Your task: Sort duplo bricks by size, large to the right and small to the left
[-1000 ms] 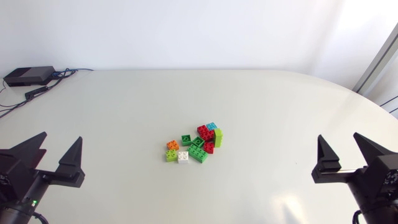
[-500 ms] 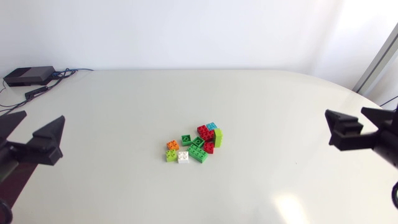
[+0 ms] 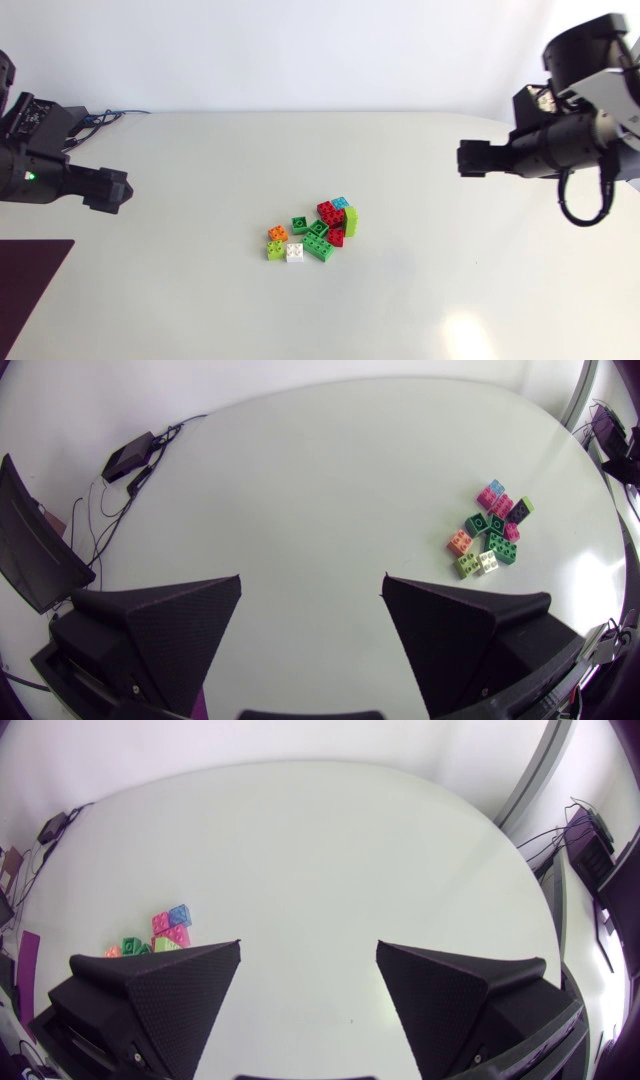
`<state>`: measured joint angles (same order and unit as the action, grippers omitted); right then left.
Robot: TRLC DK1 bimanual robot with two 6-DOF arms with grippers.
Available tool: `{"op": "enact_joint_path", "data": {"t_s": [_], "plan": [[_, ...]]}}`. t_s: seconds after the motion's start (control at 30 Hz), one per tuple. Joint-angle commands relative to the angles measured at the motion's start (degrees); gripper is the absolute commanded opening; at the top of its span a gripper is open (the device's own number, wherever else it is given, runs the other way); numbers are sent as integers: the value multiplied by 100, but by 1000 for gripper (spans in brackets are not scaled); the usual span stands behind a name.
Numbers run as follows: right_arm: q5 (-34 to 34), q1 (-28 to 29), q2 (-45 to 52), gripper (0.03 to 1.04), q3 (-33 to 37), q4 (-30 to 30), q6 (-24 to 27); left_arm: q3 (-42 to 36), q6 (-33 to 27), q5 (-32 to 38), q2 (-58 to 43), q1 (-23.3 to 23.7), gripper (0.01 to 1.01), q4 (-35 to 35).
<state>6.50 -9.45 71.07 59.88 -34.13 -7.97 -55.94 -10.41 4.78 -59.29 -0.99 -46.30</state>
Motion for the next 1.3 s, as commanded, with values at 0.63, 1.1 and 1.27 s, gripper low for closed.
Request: {"op": "enact_joint_path", "data": {"t_s": [0.63, 1.1, 1.27], "plan": [[132, -1937, 3370, 993, 2063, 126, -1137, 75, 549, 23, -646, -358, 987, 192], [167, -2491, 4038, 992, 1940, 231, -1225, 365, 637, 23, -628, -472, 987, 385], [194, -2368, 4064, 990, 1887, 223, -1190, 461, 646, 23, -619, -489, 987, 491]]}}
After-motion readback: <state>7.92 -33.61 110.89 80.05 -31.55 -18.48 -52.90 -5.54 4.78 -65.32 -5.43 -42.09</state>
